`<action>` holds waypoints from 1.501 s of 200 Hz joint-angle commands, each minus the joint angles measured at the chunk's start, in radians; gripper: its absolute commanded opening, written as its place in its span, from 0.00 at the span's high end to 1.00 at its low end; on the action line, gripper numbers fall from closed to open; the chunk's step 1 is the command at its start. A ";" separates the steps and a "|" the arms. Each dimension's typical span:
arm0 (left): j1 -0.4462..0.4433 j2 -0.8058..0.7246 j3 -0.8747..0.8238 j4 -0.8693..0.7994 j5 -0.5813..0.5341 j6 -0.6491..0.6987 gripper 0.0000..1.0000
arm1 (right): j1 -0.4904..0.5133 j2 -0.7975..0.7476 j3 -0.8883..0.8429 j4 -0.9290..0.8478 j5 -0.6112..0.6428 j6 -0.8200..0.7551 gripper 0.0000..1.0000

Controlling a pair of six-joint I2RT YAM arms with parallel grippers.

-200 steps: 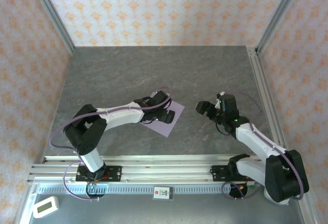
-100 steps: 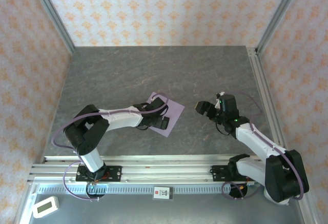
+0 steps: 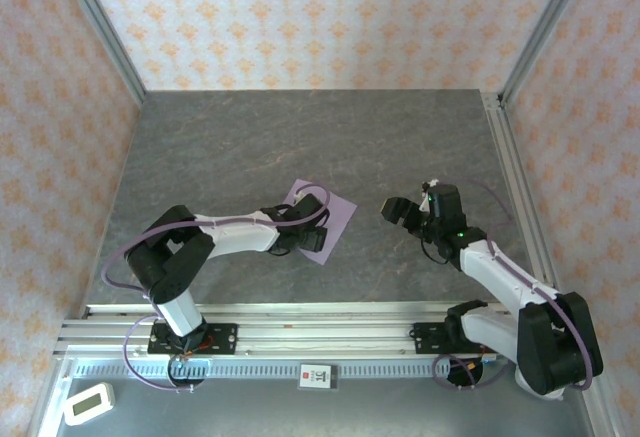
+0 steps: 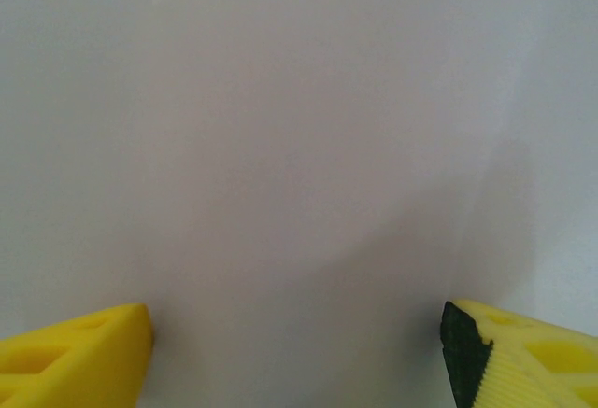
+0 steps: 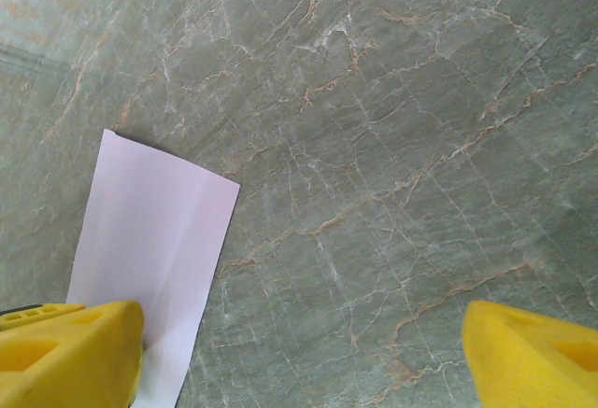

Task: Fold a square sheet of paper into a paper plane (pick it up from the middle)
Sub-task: First fold the square sheet of paper in half at the center of the table.

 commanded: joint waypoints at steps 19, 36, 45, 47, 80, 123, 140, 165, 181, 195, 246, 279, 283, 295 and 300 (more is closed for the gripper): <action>-0.015 -0.056 -0.015 -0.032 0.001 -0.031 0.27 | -0.006 -0.016 0.003 -0.003 0.011 -0.012 0.12; -0.015 -0.098 -0.002 -0.025 0.012 -0.040 0.33 | -0.007 -0.016 0.003 -0.003 0.011 -0.011 0.13; -0.016 -0.118 0.005 -0.020 0.009 -0.045 0.37 | -0.007 -0.013 0.003 -0.001 0.010 -0.012 0.13; -0.016 -0.122 0.006 -0.021 0.010 -0.047 0.38 | -0.007 -0.013 0.004 -0.001 0.011 -0.010 0.12; -0.016 -0.165 0.020 -0.001 0.019 -0.050 0.52 | -0.007 -0.013 0.001 0.001 0.008 -0.009 0.13; -0.016 -0.191 0.020 0.030 0.057 -0.068 0.60 | -0.007 -0.014 0.001 -0.001 0.008 -0.009 0.12; -0.015 -0.234 0.004 0.079 0.089 -0.091 0.61 | -0.008 -0.015 0.001 -0.003 0.011 -0.011 0.12; -0.015 -0.327 -0.030 0.177 0.144 -0.124 0.60 | -0.009 -0.017 0.002 -0.004 0.014 -0.014 0.13; -0.016 -0.368 -0.037 0.215 0.172 -0.182 0.60 | -0.009 -0.015 0.001 -0.001 0.014 -0.014 0.13; -0.016 -0.389 -0.053 0.253 0.202 -0.220 0.60 | -0.010 -0.013 0.003 0.002 0.014 -0.013 0.12; -0.035 -0.405 -0.194 0.471 0.210 -0.364 0.64 | -0.011 -0.013 0.008 -0.003 0.010 -0.018 0.12; -0.048 -0.400 -0.259 0.522 0.157 -0.398 0.66 | -0.011 -0.013 0.014 -0.008 0.005 -0.018 0.12; -0.050 -0.400 -0.267 0.525 0.147 -0.404 0.66 | -0.012 -0.012 0.015 -0.010 0.003 -0.020 0.12; -0.050 -0.403 -0.294 0.537 0.125 -0.421 0.67 | -0.011 -0.016 0.015 -0.019 0.006 -0.023 0.13; -0.050 -0.404 -0.302 0.543 0.118 -0.429 0.67 | -0.013 -0.017 0.013 -0.021 0.006 -0.023 0.13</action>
